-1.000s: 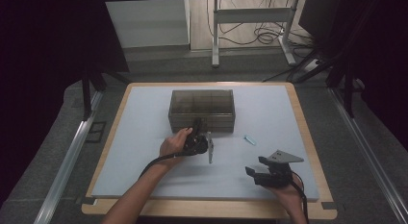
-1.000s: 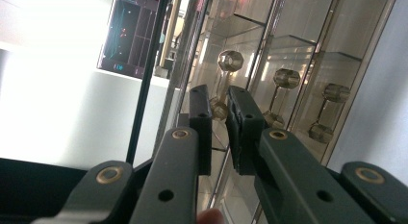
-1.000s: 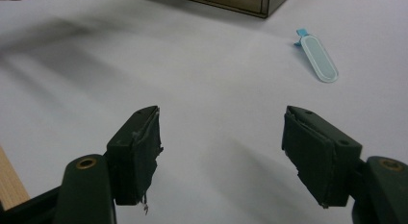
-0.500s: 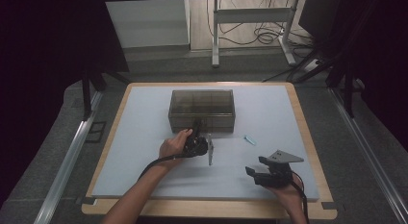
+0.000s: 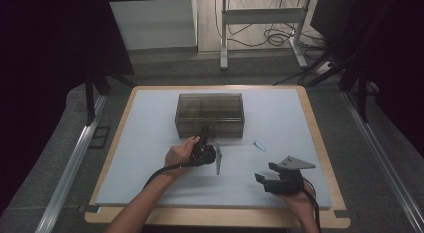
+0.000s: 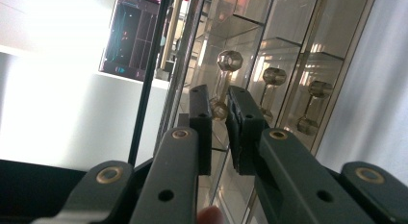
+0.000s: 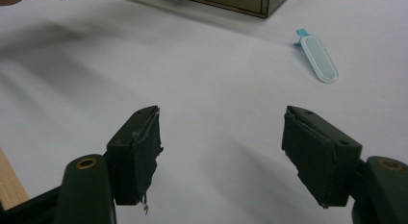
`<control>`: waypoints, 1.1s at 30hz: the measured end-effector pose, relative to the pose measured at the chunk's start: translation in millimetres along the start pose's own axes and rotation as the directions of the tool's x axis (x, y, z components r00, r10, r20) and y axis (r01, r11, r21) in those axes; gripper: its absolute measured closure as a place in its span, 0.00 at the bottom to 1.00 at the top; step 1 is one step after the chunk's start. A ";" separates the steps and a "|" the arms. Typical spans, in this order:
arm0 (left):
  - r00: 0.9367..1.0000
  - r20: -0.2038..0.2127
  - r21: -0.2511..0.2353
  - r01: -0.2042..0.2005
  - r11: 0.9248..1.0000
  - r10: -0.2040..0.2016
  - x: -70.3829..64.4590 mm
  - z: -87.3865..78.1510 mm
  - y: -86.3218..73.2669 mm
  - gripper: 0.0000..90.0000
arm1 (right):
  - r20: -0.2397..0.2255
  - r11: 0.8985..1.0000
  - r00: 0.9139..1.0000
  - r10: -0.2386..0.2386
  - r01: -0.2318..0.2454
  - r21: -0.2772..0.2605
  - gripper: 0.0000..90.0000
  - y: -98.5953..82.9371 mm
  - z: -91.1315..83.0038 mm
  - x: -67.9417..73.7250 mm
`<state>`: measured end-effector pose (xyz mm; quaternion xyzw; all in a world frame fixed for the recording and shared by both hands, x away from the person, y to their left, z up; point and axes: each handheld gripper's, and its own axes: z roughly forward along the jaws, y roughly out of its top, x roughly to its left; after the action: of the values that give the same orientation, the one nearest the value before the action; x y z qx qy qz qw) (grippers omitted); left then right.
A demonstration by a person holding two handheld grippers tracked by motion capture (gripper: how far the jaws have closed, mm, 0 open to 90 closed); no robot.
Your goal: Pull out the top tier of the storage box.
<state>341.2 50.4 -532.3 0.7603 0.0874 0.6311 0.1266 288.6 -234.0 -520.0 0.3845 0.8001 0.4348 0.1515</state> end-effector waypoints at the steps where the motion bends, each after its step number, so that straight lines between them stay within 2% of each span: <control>1: 1.000 0.000 0.000 0.000 1.000 0.000 0.0 0.0 0.0 0.91 | 0.001 1.000 1.000 0.001 -0.001 0.000 0.32 0.0 -0.1 -0.1; 7: 1.000 0.008 0.001 0.005 1.000 -0.005 1.1 -0.3 -0.1 0.90 | 0.004 1.000 1.000 0.005 -0.005 -0.009 0.32 0.6 -2.9 -1.5; 8: 0.999 0.026 -0.007 0.019 1.000 -0.018 2.4 -0.5 -0.2 0.88 | 0.004 1.000 1.000 0.007 -0.007 -0.011 0.32 0.6 -3.0 -1.9; 15: 0.996 0.072 -0.009 0.049 0.999 -0.048 2.5 -3.2 0.6 0.72 | 0.005 1.000 1.000 0.007 -0.007 -0.011 0.32 0.4 -3.9 -2.3; 18: 0.990 0.101 -0.015 0.098 0.995 -0.096 5.5 -5.9 0.5 0.61 | 0.009 1.000 1.000 0.007 -0.007 -0.013 0.32 0.7 -5.3 -2.9; 19: 0.990 0.101 -0.015 0.098 0.995 -0.096 5.5 -5.9 0.5 0.58 | 0.010 1.000 1.000 0.008 -0.008 -0.013 0.32 0.6 -5.6 -3.1; 20: 0.985 0.120 -0.013 0.129 0.992 -0.127 8.1 -7.0 0.6 0.56 | 0.010 1.000 1.000 0.008 -0.008 -0.014 0.32 0.6 -5.7 -3.3; 22: 0.977 0.146 -0.005 0.157 0.988 -0.154 10.8 -8.7 0.6 0.50 | 0.011 1.000 1.000 0.009 -0.009 -0.012 0.32 0.3 -5.6 -3.6; 25: 0.963 0.191 0.013 0.193 0.981 -0.191 14.8 -10.0 -0.2 0.39 | 0.011 1.000 1.000 0.009 -0.008 -0.011 0.32 0.1 -5.1 -3.6; 27: 0.949 0.223 0.036 0.221 0.975 -0.224 18.6 -10.6 -1.2 0.34 | 0.010 1.000 1.000 0.008 -0.008 -0.012 0.32 0.2 -5.0 -3.5; 29: 0.936 0.242 0.036 0.253 0.967 -0.254 21.3 -12.3 -2.6 0.29 | 0.009 1.000 1.000 0.008 -0.008 -0.013 0.32 0.2 -4.9 -3.2; 32: 0.924 0.265 0.032 0.276 0.961 -0.274 23.6 -15.3 -3.1 0.23 | 0.010 1.000 1.000 0.007 -0.007 -0.012 0.32 0.2 -4.7 -3.2; 33: 0.922 0.270 0.027 0.280 0.960 -0.276 24.0 -16.8 -3.0 0.22 | 0.009 1.000 1.000 0.007 -0.007 -0.012 0.32 0.2 -4.6 -3.2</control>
<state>329.3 61.6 -507.8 0.8186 0.1725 0.4972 0.2300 288.1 -239.0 -517.5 0.3883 0.7954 0.4384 0.1562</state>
